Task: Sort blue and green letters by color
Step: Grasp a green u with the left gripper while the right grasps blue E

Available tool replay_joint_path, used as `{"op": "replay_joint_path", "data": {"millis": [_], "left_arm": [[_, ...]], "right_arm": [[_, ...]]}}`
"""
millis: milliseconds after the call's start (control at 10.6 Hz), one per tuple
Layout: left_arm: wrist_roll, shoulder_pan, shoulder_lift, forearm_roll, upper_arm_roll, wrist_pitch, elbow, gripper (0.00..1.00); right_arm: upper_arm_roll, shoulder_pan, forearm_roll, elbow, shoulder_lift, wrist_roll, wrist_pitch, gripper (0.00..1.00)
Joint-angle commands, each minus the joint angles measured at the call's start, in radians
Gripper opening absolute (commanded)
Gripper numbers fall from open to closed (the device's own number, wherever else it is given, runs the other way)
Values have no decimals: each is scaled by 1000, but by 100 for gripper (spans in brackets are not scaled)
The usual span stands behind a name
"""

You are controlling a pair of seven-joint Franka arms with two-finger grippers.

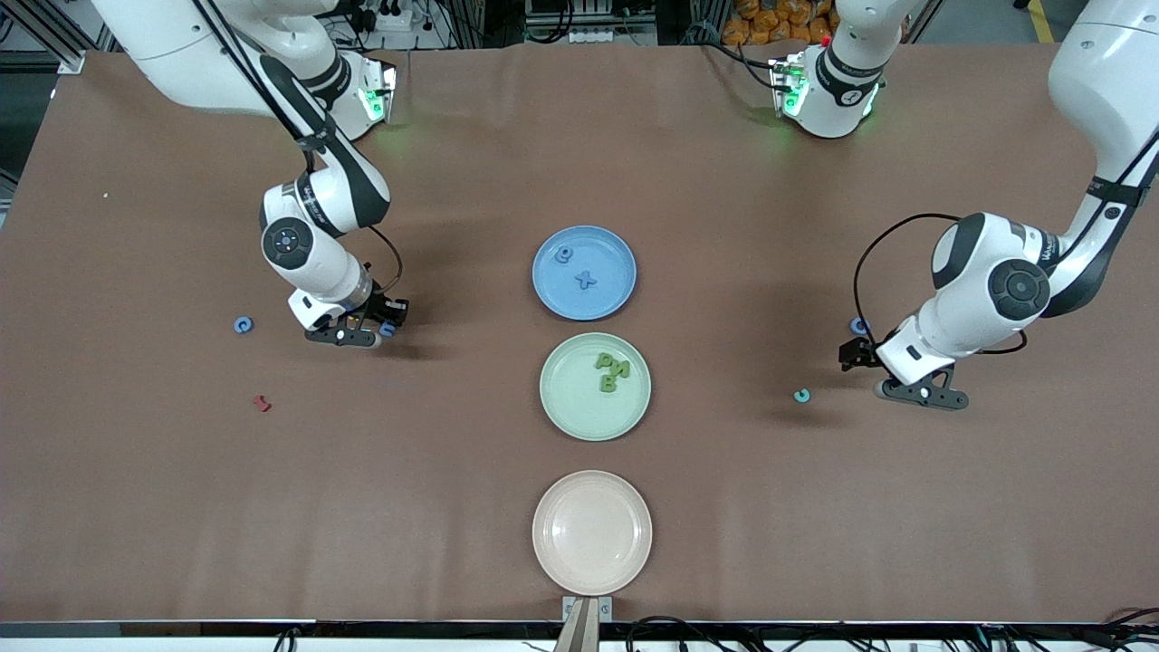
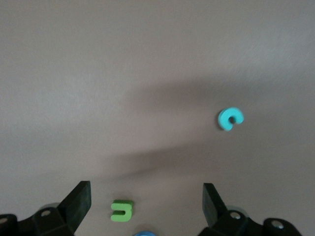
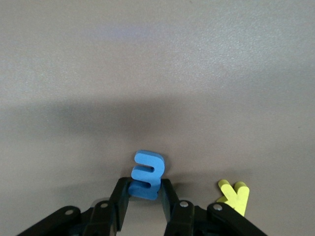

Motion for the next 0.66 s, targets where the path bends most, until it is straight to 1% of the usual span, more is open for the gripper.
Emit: {"op": "replay_joint_path", "data": {"millis": [0, 189, 283, 378, 472, 567], "left_arm": [[12, 53, 7, 135, -15, 28, -64, 99], [12, 84, 41, 224, -15, 34, -93, 97], [13, 90, 40, 232, -15, 32, -100, 93], [13, 90, 37, 244, -15, 32, -113, 87], [15, 92, 38, 252, -13, 32, -114, 86], [16, 99, 40, 254, -4, 32, -114, 85]], "right_arm": [[-17, -11, -35, -19, 6, 7, 12, 35], [-25, -11, -35, -17, 6, 5, 12, 35], [-25, -10, -35, -17, 6, 5, 12, 35], [-25, -10, -35, -17, 7, 7, 12, 32], [-25, -10, -35, -17, 7, 7, 12, 29], [-25, -10, -35, -17, 6, 7, 12, 27]]}}
